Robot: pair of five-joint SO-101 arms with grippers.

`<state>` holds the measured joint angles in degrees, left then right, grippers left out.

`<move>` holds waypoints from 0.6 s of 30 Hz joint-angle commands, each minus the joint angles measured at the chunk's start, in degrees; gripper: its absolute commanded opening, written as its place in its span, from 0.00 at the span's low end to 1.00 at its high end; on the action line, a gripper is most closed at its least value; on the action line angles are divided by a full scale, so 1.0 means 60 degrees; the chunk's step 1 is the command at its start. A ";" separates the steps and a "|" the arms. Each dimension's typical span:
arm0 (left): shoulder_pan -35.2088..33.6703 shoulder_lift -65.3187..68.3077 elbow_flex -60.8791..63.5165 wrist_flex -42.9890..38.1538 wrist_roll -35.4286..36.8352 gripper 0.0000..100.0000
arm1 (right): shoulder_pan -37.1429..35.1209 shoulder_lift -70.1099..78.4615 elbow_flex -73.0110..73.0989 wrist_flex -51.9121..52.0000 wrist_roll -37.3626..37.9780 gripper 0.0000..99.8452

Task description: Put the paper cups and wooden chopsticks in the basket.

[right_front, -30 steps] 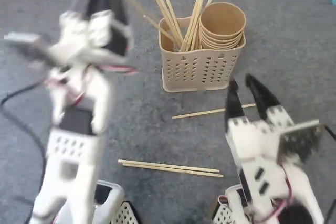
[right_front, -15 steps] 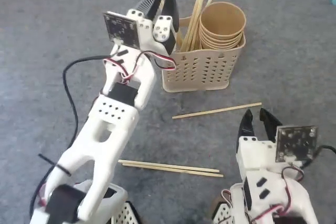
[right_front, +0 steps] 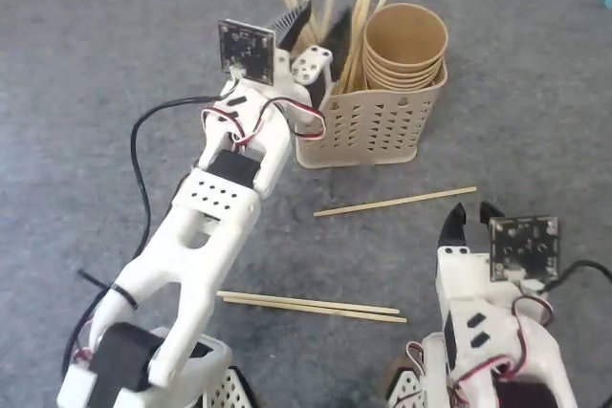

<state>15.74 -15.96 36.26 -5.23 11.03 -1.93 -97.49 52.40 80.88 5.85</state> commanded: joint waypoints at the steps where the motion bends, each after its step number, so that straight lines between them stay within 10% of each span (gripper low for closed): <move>1: -0.0264 -0.1084 -0.0491 0.1114 -0.0088 0.25 | 0.0154 0.0081 0.0440 -0.0286 0.0176 0.10; 10: -0.0718 -0.4762 -0.0388 0.7927 -0.0103 0.25 | 0.1121 -0.0007 0.3707 -0.2117 -0.0996 0.10; 18: 0.0176 -0.5392 0.1443 0.9538 -0.0498 0.17 | 0.2278 0.0081 0.4454 -0.2425 -0.1582 0.10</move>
<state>13.89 -46.37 42.51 51.03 10.42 7.56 -97.23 79.47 67.43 -1.98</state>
